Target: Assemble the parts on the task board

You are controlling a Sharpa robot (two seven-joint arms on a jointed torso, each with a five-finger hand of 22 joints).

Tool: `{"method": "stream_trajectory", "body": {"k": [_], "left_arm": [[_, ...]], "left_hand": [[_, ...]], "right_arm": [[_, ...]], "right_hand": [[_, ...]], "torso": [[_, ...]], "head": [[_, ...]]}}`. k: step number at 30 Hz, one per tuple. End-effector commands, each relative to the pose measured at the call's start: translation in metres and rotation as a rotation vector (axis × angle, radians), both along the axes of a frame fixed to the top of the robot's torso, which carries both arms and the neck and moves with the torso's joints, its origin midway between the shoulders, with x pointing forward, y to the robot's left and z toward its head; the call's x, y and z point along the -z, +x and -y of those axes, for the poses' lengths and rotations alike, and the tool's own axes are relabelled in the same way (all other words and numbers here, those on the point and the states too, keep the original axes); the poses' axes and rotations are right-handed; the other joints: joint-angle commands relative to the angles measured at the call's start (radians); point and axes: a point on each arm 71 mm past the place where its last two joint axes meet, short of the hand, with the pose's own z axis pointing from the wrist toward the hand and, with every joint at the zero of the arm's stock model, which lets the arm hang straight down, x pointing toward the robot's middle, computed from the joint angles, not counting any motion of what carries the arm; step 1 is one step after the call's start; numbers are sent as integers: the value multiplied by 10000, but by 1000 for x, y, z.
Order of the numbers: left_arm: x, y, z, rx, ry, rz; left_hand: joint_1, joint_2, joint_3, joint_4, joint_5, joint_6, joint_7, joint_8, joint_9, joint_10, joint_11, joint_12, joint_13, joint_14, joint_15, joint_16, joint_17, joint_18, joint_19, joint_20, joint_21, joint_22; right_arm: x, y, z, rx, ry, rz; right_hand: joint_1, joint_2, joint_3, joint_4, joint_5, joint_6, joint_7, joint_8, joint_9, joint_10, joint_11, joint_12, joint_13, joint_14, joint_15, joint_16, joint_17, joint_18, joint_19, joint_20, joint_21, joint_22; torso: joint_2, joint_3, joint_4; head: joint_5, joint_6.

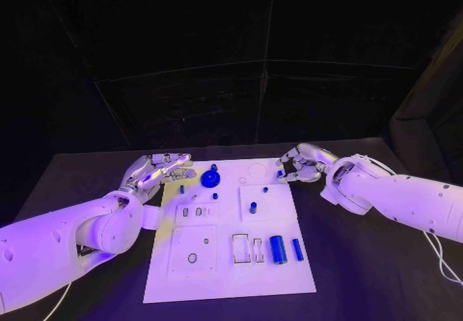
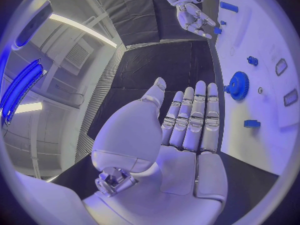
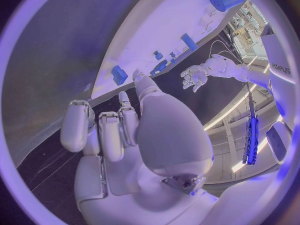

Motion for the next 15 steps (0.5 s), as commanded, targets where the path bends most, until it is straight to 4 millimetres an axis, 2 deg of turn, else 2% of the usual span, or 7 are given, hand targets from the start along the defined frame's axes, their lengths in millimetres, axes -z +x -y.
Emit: {"method": "stream_trajectory", "body": {"k": [1, 4, 11, 15], "left_arm": [[-1, 0, 1, 114, -62, 118], [-1, 0, 0, 105, -58, 117], [-1, 0, 0, 87, -49, 114], [-1, 0, 0, 76, -42, 110]], "left_hand": [[12, 93, -17, -70, -10, 46, -1, -55, -3, 83, 14, -61, -11, 72, 20, -31, 11, 69, 58, -7, -68, -11], [12, 93, -17, -70, -10, 46, -1, -55, -3, 83, 14, -61, -11, 72, 20, -31, 11, 69, 58, -7, -68, -11], [16, 92, -12, -84, -10, 47, 1, -60, -4, 86, 15, -66, -12, 75, 19, -35, 11, 69, 63, -8, -71, -13], [16, 92, -12, -84, -10, 47, 1, -60, -4, 86, 15, -66, -12, 75, 19, -35, 11, 69, 63, -8, -71, -13]], "right_arm": [[1, 0, 0, -93, 53, -40], [3, 1, 2, -11, 36, -49], [6, 5, 4, 140, 45, -53], [8, 7, 4, 131, 26, -120]], "right_hand": [[-38, 50, -18, 0, 85, -49, -3, -3, 1, -11, 18, -4, 667, 755, 74, -17, 1393, 112, -14, 26, -43, 6], [-28, 84, -7, 1, 119, -21, -6, 10, 8, 6, 16, 21, 684, 762, 74, -7, 1416, 108, 0, 27, -35, 26], [66, 365, 145, -21, 120, 331, -48, 150, 45, 71, -25, 111, 730, 780, 44, 16, 1478, 97, 56, 7, -13, 86], [88, 451, 219, -39, 78, 586, -98, 223, 57, 107, -66, 166, 764, 792, 13, 38, 1527, 88, 88, -16, 6, 130]], "torso": [[-8, -2, -10], [-9, 0, -29], [-7, -3, -21], [-6, 1, -7]], "head": [[14, -10], [13, -16], [8, -34], [14, -46]]}}
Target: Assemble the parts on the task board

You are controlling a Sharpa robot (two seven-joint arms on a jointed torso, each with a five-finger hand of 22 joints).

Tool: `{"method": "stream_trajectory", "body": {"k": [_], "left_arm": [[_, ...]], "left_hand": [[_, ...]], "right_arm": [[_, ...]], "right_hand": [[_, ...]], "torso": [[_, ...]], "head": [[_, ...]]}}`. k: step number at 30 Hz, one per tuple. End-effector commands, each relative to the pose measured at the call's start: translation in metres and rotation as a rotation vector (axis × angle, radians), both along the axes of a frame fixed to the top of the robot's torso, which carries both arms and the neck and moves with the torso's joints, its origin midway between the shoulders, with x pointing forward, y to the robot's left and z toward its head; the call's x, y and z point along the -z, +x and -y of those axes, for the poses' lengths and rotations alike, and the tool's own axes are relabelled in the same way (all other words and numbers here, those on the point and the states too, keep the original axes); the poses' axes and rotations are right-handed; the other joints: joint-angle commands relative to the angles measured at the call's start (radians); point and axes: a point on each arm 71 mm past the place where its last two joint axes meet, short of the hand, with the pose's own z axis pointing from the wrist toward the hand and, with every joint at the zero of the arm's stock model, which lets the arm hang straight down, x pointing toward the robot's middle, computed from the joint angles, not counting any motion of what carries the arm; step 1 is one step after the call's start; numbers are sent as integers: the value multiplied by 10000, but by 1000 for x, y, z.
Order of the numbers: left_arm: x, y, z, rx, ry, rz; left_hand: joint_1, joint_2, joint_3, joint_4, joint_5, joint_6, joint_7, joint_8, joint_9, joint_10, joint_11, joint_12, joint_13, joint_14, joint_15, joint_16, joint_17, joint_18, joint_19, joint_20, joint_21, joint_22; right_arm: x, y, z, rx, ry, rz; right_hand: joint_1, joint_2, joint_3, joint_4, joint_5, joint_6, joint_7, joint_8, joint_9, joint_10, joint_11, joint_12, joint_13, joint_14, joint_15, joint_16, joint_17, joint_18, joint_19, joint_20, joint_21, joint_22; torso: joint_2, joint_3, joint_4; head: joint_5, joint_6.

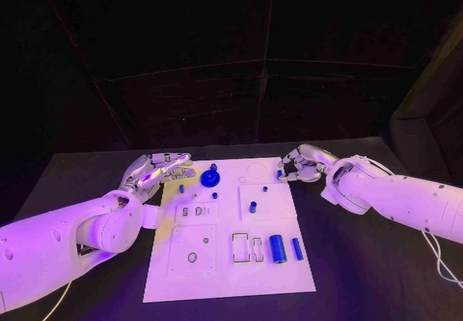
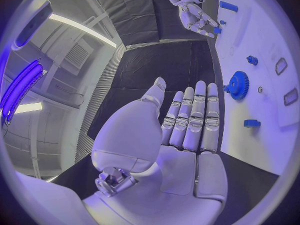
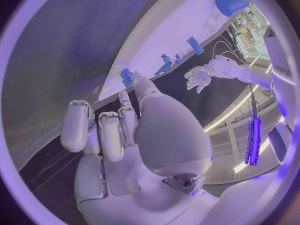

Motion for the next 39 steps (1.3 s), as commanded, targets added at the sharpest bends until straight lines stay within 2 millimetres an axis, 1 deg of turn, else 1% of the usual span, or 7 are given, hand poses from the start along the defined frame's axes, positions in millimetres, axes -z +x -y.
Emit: {"method": "stream_trajectory", "body": {"k": [1, 6, 18, 28, 32, 35, 39], "left_arm": [[-1, 0, 1, 103, -55, 115], [-1, 0, 1, 84, -44, 109], [0, 1, -1, 35, -9, 83], [0, 2, -2, 33, 2, 60], [0, 2, -2, 28, 7, 54], [0, 2, -2, 21, 11, 52], [0, 2, -2, 19, 13, 49]], "left_hand": [[15, 92, 17, -55, -9, 47, 1, -60, -3, 86, 14, -66, -12, 75, 19, -35, 13, 69, 63, -8, -31, -15], [15, 92, 17, -55, -9, 47, 1, -60, -3, 86, 14, -66, -12, 75, 19, -35, 13, 69, 63, -8, -31, -15], [17, 86, 19, -70, -10, 41, 8, -69, -6, 84, 17, -75, -14, 79, 19, -41, 14, 68, 68, -9, -34, -17], [16, 86, 23, -80, -10, 37, 13, -77, -8, 81, 21, -82, -15, 80, 19, -46, 14, 68, 72, -10, -37, -19], [16, 86, 23, -80, -10, 37, 13, -77, -8, 81, 21, -82, -15, 80, 19, -46, 14, 68, 72, -10, -37, -19], [16, 86, 23, -80, -10, 37, 13, -77, -8, 81, 21, -82, -15, 80, 19, -46, 14, 68, 72, -10, -37, -19], [16, 86, 23, -80, -10, 37, 13, -77, -8, 81, 21, -82, -15, 80, 19, -46, 14, 68, 72, -10, -37, -19]], "right_arm": [[0, 1, -1, -115, 68, -39], [2, 3, -3, -178, 46, -134], [5, 3, -6, -261, 7, -246], [7, 5, -8, -281, -9, -283], [8, 5, -9, -262, -100, -315], [8, 6, -10, -212, -241, -306], [8, 7, -10, -113, -356, -254]], "right_hand": [[-10, 143, 120, -21, -50, 204, -35, 78, 14, 66, -36, 67, 742, 795, 3, 42, 1539, 87, 95, -25, 11, 37], [6, 162, 157, -43, -77, 307, -68, 89, 9, 79, -63, 87, 753, 799, -20, 48, 1553, 85, 105, -43, 16, 49], [10, 164, 173, -56, -109, 354, -81, 87, 3, 88, -77, 102, 763, 802, -32, 52, 1565, 82, 114, -55, 22, 64], [18, 193, 210, -70, -149, 411, -97, 77, -7, 105, -91, 128, 781, 807, -47, 62, 1587, 78, 124, -71, 28, 78], [39, 309, 324, -89, -190, 639, -165, 124, -1, 129, -146, 166, 806, 814, -88, 73, 1615, 71, 149, -106, 45, 117], [124, 511, 552, -150, -696, 1009, -298, 243, 21, 157, -262, 204, 832, 820, -180, 82, 1641, 68, 171, -182, 58, 148], [164, 630, 715, -193, -858, 1217, -383, 313, 32, 174, -329, 224, 845, 824, -239, 89, 1660, 61, 190, -235, 70, 176]], "torso": [[0, 8, 16], [-1, 7, 3], [-2, -5, 2], [-6, 0, 2], [-6, 6, -4], [-9, 10, -9], [-5, 12, 7]], "head": [[2, -21], [29, -44], [-16, -74], [-14, -94], [-11, -89], [-1, -97], [-17, -103]]}}
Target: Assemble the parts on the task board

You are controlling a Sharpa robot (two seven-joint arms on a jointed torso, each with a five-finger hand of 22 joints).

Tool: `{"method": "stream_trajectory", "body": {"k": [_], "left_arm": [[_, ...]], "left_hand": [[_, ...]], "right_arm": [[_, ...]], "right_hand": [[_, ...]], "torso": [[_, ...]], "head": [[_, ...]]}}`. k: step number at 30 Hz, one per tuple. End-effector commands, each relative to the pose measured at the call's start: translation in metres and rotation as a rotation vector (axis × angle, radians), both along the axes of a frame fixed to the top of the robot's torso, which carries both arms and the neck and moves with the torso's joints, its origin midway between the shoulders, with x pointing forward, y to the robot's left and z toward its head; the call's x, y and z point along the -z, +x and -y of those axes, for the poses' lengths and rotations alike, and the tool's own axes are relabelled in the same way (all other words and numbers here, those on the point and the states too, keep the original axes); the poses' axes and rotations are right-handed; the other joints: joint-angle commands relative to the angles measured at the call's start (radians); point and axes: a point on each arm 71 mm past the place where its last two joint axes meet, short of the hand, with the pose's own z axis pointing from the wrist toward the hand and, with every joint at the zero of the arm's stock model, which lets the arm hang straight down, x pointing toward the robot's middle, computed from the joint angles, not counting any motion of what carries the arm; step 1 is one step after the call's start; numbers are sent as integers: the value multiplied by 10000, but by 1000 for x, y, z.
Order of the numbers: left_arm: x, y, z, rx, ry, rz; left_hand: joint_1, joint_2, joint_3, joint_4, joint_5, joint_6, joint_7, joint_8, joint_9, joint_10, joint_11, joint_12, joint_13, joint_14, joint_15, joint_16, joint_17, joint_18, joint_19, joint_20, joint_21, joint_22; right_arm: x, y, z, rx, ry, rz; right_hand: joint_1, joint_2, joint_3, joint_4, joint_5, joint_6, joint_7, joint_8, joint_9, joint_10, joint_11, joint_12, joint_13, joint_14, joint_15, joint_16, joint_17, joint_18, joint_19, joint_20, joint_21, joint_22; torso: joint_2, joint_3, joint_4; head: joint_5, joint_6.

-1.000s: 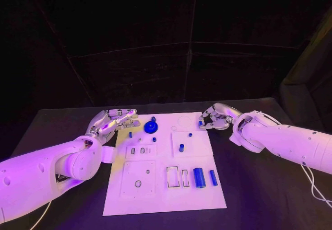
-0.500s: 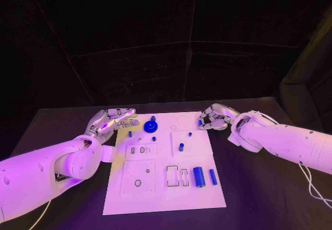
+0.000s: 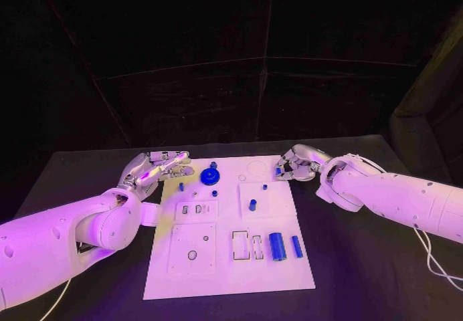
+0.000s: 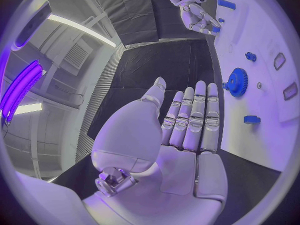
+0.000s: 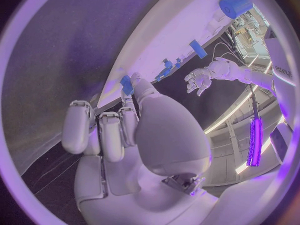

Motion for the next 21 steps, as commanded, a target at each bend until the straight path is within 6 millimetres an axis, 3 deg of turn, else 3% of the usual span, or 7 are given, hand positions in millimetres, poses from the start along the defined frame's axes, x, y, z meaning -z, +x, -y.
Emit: {"method": "stream_trajectory", "body": {"k": [1, 11, 15, 17, 21], "left_arm": [[-1, 0, 1, 109, -37, 67], [-1, 1, -3, 33, -9, 87], [-1, 1, -4, 9, 3, 86], [-1, 2, -4, -1, 8, 87], [0, 3, -3, -4, 12, 91]], "left_hand": [[16, 87, -5, -53, -10, 37, 13, -37, -8, 82, 20, -43, -16, 81, 19, -46, 17, 68, 73, -10, -38, -13], [17, 92, 2, -64, -10, 36, 14, -44, -9, 81, 22, -50, -17, 83, 20, -52, 18, 67, 76, -11, -42, -15], [17, 92, 2, -64, -10, 36, 14, -44, -9, 81, 22, -50, -17, 83, 20, -52, 18, 67, 76, -11, -42, -15], [17, 92, 2, -64, -10, 36, 14, -44, -9, 81, 22, -50, -17, 83, 20, -52, 18, 67, 76, -11, -42, -15], [17, 92, 2, -64, -10, 36, 14, -44, -9, 81, 22, -50, -17, 83, 20, -52, 18, 67, 76, -11, -42, -15]], "right_arm": [[0, 1, 1, 95, -262, 42], [-4, -3, -4, 178, -187, 418], [-9, -10, -10, 135, -88, 597], [-12, -15, -15, 71, 12, 663], [-18, -25, -33, -230, 290, 752]], "right_hand": [[96, 269, 165, -42, -103, 220, -90, 114, 39, 2, -107, 38, 835, 822, -111, 49, 1663, 61, 30, -92, 71, 25], [63, 307, 285, -69, -142, 316, -132, 135, 31, 6, -148, 35, 831, 826, -152, 54, 1680, 29, 107, -138, 140, 179], [-27, 319, 322, -35, -169, 347, -148, 133, 23, 14, -162, 31, 825, 828, -169, 55, 1686, -6, 197, -158, 222, 352], [-44, 324, 332, -29, -168, 351, -152, 132, 21, 15, -166, 28, 821, 828, -172, 55, 1686, -17, 223, -162, 246, 403], [-61, 331, 344, -22, -164, 354, -156, 129, 18, 15, -169, 23, 817, 830, -176, 58, 1693, -24, 242, -166, 264, 440]], "torso": [[2, 4, 8], [-6, 15, -21], [-46, -23, -16], [-67, -23, -23], [-183, -75, -26]], "head": [[-12, -15], [66, -25], [48, -30], [71, -27], [76, -51]]}}
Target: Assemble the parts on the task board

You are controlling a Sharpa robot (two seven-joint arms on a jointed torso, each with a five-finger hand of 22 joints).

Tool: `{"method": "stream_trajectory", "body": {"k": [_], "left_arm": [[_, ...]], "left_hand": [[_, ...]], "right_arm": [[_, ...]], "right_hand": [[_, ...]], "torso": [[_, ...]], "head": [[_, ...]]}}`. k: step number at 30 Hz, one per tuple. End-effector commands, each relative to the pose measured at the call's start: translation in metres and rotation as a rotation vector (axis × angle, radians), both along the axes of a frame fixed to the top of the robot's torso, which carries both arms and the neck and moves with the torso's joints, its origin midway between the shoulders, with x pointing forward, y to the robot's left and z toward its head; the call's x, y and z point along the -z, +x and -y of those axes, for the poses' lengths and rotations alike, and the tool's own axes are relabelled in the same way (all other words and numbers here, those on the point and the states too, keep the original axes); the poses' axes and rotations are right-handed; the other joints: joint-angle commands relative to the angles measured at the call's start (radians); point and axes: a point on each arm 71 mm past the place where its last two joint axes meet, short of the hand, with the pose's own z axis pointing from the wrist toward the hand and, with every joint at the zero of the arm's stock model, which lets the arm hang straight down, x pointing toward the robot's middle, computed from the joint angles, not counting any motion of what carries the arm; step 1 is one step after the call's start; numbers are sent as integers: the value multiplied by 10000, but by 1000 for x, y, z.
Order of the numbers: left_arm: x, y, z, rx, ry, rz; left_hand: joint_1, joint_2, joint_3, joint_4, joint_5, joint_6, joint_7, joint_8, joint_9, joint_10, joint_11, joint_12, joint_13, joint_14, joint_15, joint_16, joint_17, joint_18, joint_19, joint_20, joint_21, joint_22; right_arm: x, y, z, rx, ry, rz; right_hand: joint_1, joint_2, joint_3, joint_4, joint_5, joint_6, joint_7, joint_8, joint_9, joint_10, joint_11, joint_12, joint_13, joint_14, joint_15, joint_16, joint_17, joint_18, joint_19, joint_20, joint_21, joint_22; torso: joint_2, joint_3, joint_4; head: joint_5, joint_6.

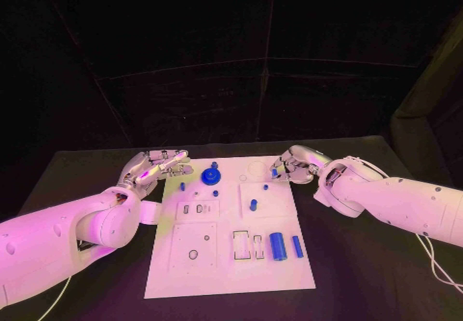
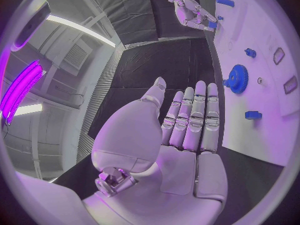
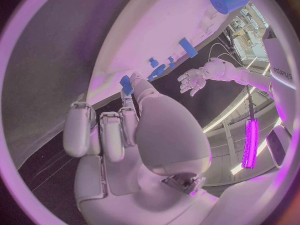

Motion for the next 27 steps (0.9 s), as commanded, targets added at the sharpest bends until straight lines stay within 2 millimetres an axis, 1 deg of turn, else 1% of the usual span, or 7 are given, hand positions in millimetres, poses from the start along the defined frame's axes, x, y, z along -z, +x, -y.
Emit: {"method": "stream_trajectory", "body": {"k": [1, 8, 15, 18, 20, 26, 27], "left_arm": [[-1, 1, 2, 127, -50, 88], [0, 3, 0, 13, -141, -12], [1, 6, -2, -94, -155, -48], [2, 8, -5, -175, -100, -22], [2, 10, -7, -243, -58, -1], [2, 11, -6, -229, -53, 9], [2, 11, -5, -220, -55, 10]], "left_hand": [[17, 92, 1, -64, -9, 36, 14, -45, -9, 81, 22, -51, -17, 83, 20, -52, 11, 67, 76, -10, -42, -17], [13, 90, 2, -73, -10, 36, 13, -49, -10, 82, 23, -56, -17, 85, 20, -56, 12, 67, 80, -11, -45, -19], [14, 92, 5, -77, -10, 37, 12, -51, -10, 84, 22, -58, -17, 87, 20, -58, 12, 67, 81, -11, -46, -20], [14, 92, 5, -79, -10, 38, 12, -52, -10, 84, 22, -58, -17, 87, 20, -58, 12, 66, 82, -11, -47, -20], [15, 92, 6, -81, -10, 38, 12, -52, -10, 84, 22, -59, -17, 87, 20, -59, 12, 66, 82, -11, -47, -21], [15, 92, 6, -81, -10, 38, 12, -52, -10, 84, 22, -59, -17, 87, 20, -59, 12, 66, 82, -11, -47, -21], [15, 92, 6, -81, -10, 38, 12, -52, -10, 84, 22, -59, -17, 87, 20, -59, 12, 66, 82, -11, -47, -21]], "right_arm": [[-8, -6, -13, 90, 208, 381], [-13, -16, -54, -639, 564, 460], [-10, -12, -95, -1266, 525, 357], [-7, -12, -110, -1524, 441, 293], [-1, -14, -128, -1800, 270, 153], [11, -19, -153, -2071, -66, -214], [14, -20, -157, -2097, -139, -292]], "right_hand": [[33, 135, 41, 3, -23, 255, -152, 45, 9, -22, -63, 16, 832, 868, -72, 58, 1693, -24, 81, -6, 34, 8], [16, 160, 83, 5, -9, 255, -160, 35, 2, -10, -71, 26, 842, 873, -80, 68, 1714, -36, 114, -15, 63, 69], [-1, 157, 131, -7, 37, 212, -149, -2, -15, -12, -70, 19, 836, 871, -86, 62, 1705, -59, 170, -25, 117, 181], [-21, 147, 150, -8, 65, 191, -139, -22, -23, -16, -64, 11, 831, 869, -84, 57, 1695, -78, 216, -28, 161, 277], [-31, 144, 156, -7, 73, 185, -136, -28, -25, -5, -61, 29, 847, 873, -83, 64, 1711, -101, 268, -29, 212, 387], [-72, 134, 179, -1, 92, 166, -127, -50, -31, 48, -54, 114, 921, 882, -79, 82, 1749, -141, 367, -30, 308, 588], [-78, 134, 192, -3, 103, 160, -126, -57, -33, 58, -53, 129, 934, 883, -78, 83, 1750, -145, 378, -30, 319, 608]], "torso": [[-128, -60, -3], [-345, -160, 21], [-516, -279, 94], [-550, -297, 148], [-564, -324, 153], [-570, -379, 184], [-562, -356, 177]], "head": [[26, -36], [101, -118], [462, -245], [565, -298], [660, -379], [814, -472], [843, -480]]}}
